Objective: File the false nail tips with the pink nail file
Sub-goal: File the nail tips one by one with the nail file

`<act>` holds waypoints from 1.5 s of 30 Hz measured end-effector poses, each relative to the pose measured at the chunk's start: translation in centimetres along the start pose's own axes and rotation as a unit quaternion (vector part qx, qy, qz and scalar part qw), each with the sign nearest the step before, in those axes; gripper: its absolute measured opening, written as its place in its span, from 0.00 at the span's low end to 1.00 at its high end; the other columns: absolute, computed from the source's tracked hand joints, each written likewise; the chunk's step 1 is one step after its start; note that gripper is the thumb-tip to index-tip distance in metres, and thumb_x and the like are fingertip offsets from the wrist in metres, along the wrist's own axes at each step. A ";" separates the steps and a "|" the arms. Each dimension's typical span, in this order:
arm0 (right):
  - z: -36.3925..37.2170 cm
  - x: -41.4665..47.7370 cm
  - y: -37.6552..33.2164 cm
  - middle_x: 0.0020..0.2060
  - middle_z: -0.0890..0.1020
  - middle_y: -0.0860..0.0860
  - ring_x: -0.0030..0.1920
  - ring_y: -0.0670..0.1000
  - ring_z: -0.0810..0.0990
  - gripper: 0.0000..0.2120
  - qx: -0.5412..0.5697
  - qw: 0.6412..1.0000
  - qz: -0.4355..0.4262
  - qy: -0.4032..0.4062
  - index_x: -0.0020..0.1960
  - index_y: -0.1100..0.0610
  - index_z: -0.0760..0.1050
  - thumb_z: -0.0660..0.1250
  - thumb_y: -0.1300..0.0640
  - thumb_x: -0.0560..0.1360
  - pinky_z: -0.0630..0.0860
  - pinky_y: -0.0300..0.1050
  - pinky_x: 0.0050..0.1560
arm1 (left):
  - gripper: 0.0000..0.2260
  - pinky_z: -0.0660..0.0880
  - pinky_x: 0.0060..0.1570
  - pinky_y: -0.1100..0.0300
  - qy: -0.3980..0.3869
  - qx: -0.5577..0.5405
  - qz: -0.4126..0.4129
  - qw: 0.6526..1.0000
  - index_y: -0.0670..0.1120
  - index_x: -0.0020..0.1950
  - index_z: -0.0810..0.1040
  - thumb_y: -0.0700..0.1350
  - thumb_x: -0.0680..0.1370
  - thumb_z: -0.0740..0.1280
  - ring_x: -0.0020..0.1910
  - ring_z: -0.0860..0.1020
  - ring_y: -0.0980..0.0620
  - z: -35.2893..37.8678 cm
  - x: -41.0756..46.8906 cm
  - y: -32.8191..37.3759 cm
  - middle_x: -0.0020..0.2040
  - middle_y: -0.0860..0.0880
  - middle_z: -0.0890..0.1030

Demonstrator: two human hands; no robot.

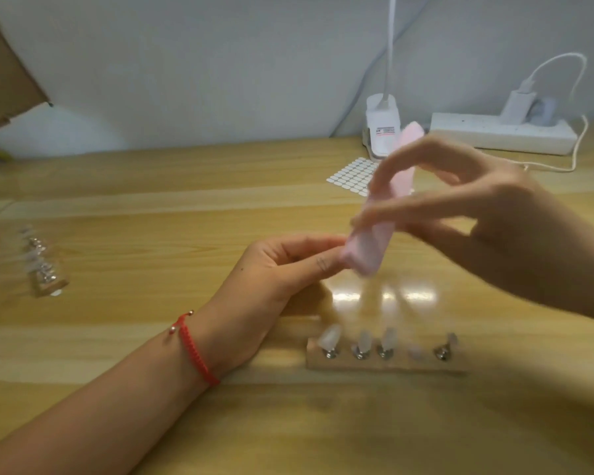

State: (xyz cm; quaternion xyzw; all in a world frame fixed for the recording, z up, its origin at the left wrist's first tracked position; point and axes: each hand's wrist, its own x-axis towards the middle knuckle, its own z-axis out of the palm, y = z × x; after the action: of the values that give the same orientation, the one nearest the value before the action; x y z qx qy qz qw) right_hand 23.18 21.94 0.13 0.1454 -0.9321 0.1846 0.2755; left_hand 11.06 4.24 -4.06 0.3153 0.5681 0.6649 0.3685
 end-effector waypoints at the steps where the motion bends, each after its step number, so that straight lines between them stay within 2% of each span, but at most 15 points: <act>1: 0.6 -0.2 -0.5 0.55 0.78 0.56 0.56 0.57 0.77 0.12 0.001 1.000 -0.027 -0.007 0.60 0.50 0.80 0.64 0.62 0.80 0.74 0.53 0.57 | 0.17 0.74 0.45 0.60 -0.005 -0.015 -0.001 1.000 0.45 0.48 0.85 0.47 0.61 0.77 0.42 0.79 0.49 0.0 -0.1 0.1 0.44 0.47 0.85; 3: 1.4 -0.3 -1.5 0.55 0.77 0.57 0.56 0.58 0.76 0.14 0.012 0.997 -0.066 -0.024 0.58 0.51 0.82 0.62 0.64 0.80 0.73 0.51 0.57 | 0.14 0.76 0.38 0.65 -0.010 -0.046 -0.002 0.999 0.45 0.46 0.86 0.47 0.63 0.73 0.39 0.82 0.56 0.1 -0.2 0.4 0.41 0.48 0.85; 5: 0.6 0.0 -0.5 0.55 0.78 0.57 0.57 0.56 0.77 0.12 0.007 1.000 -0.027 -0.010 0.60 0.51 0.80 0.64 0.61 0.80 0.73 0.51 0.59 | 0.11 0.75 0.36 0.67 -0.001 -0.034 -0.001 0.999 0.48 0.43 0.87 0.46 0.62 0.75 0.37 0.80 0.59 0.2 -0.1 0.4 0.38 0.51 0.84; 8: 0.0 0.1 -0.1 0.54 0.78 0.56 0.57 0.55 0.77 0.13 0.013 0.999 0.031 0.013 0.61 0.50 0.78 0.66 0.60 0.78 0.74 0.55 0.58 | 0.13 0.74 0.35 0.67 0.012 -0.008 0.001 1.000 0.48 0.45 0.86 0.48 0.61 0.75 0.34 0.76 0.57 0.2 -0.2 0.2 0.37 0.52 0.83; 12: 1.7 -0.5 -2.1 0.54 0.78 0.57 0.55 0.60 0.77 0.13 0.026 0.998 -0.058 -0.017 0.58 0.52 0.82 0.62 0.62 0.80 0.74 0.54 0.55 | 0.11 0.75 0.30 0.69 -0.004 -0.026 0.003 1.000 0.47 0.44 0.86 0.47 0.64 0.71 0.32 0.80 0.59 0.4 -0.4 0.5 0.36 0.51 0.84; 16: 0.3 0.0 0.0 0.54 0.78 0.55 0.56 0.50 0.77 0.17 0.017 0.998 0.062 0.021 0.62 0.50 0.77 0.69 0.61 0.75 0.73 0.48 0.58 | 0.10 0.74 0.30 0.69 0.012 0.001 0.008 1.000 0.51 0.39 0.86 0.50 0.60 0.73 0.31 0.76 0.60 0.6 -0.3 0.3 0.34 0.54 0.82; 21: 1.8 -0.6 -2.1 0.55 0.77 0.53 0.56 0.55 0.76 0.13 0.037 0.999 -0.025 -0.010 0.60 0.49 0.80 0.65 0.61 0.79 0.73 0.45 0.57 | 0.11 0.75 0.30 0.68 0.004 -0.005 0.007 1.000 0.48 0.44 0.86 0.45 0.64 0.71 0.32 0.80 0.58 0.3 -0.5 0.4 0.36 0.51 0.84; 25: 0.8 -0.3 -0.7 0.53 0.78 0.55 0.56 0.53 0.77 0.16 0.031 0.997 0.064 0.026 0.62 0.50 0.78 0.69 0.60 0.76 0.74 0.52 0.58 | 0.15 0.73 0.31 0.67 0.036 0.020 0.000 0.999 0.51 0.43 0.87 0.50 0.58 0.77 0.34 0.74 0.53 0.5 -0.3 0.2 0.36 0.52 0.82; 29: 2.4 -0.6 -2.4 0.55 0.77 0.54 0.56 0.55 0.76 0.13 0.022 0.999 -0.038 0.000 0.59 0.48 0.82 0.65 0.60 0.79 0.73 0.48 0.55 | 0.10 0.75 0.31 0.68 0.040 -0.004 0.024 0.999 0.48 0.43 0.86 0.46 0.64 0.71 0.33 0.81 0.58 0.5 -0.3 0.0 0.36 0.51 0.85; 31: 1.7 -0.4 -1.2 0.54 0.78 0.53 0.55 0.55 0.76 0.13 0.020 1.000 -0.003 0.016 0.61 0.47 0.79 0.67 0.59 0.78 0.72 0.44 0.57 | 0.09 0.72 0.29 0.70 0.041 0.004 0.033 0.999 0.52 0.41 0.86 0.49 0.62 0.72 0.30 0.77 0.61 0.6 -0.3 0.0 0.33 0.54 0.83; 34: -0.2 -0.5 1.9 0.53 0.77 0.51 0.52 0.49 0.76 0.18 -0.032 0.991 0.122 0.038 0.62 0.45 0.75 0.70 0.60 0.75 0.69 0.34 0.55 | 0.08 0.73 0.37 0.73 0.014 0.017 0.061 0.998 0.53 0.40 0.86 0.50 0.62 0.77 0.36 0.78 0.64 0.6 -0.3 0.0 0.37 0.56 0.84; 38: -0.8 -0.9 2.8 0.52 0.77 0.45 0.52 0.48 0.74 0.18 -0.109 0.968 0.213 -0.077 0.63 0.37 0.73 0.60 0.41 0.74 0.68 0.49 0.53 | 0.09 0.74 0.44 0.71 0.012 0.013 0.064 0.998 0.54 0.45 0.86 0.53 0.67 0.74 0.39 0.77 0.62 0.0 -0.1 -0.3 0.40 0.55 0.84; 41: -0.3 -0.6 2.1 0.53 0.78 0.44 0.57 0.49 0.74 0.21 -0.178 0.954 0.206 -0.126 0.62 0.36 0.76 0.59 0.39 0.71 0.65 0.52 0.60 | 0.09 0.75 0.44 0.69 0.006 0.032 0.073 0.997 0.55 0.47 0.86 0.56 0.71 0.71 0.39 0.76 0.61 0.1 0.1 -0.4 0.41 0.54 0.84; 43: -0.3 -0.5 1.2 0.54 0.79 0.44 0.57 0.48 0.76 0.21 -0.122 0.972 0.180 -0.086 0.63 0.40 0.77 0.61 0.39 0.71 0.68 0.49 0.61 | 0.11 0.75 0.45 0.69 0.005 0.042 0.076 0.996 0.55 0.47 0.85 0.57 0.71 0.67 0.39 0.77 0.61 0.2 0.0 -0.4 0.42 0.53 0.84; 45: -0.2 -0.3 0.2 0.53 0.81 0.44 0.55 0.43 0.79 0.19 0.009 0.989 0.142 -0.031 0.63 0.44 0.78 0.66 0.44 0.73 0.72 0.39 0.58 | 0.10 0.75 0.46 0.68 0.007 0.046 0.072 0.996 0.55 0.46 0.85 0.56 0.71 0.67 0.39 0.77 0.60 0.3 0.0 -0.4 0.42 0.54 0.83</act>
State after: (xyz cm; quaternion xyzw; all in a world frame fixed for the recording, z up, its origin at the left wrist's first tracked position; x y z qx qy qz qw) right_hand 23.42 22.29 0.07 0.0201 -0.9496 0.2258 0.2164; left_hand 11.34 4.43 -4.41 0.3672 0.5765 0.6651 0.3008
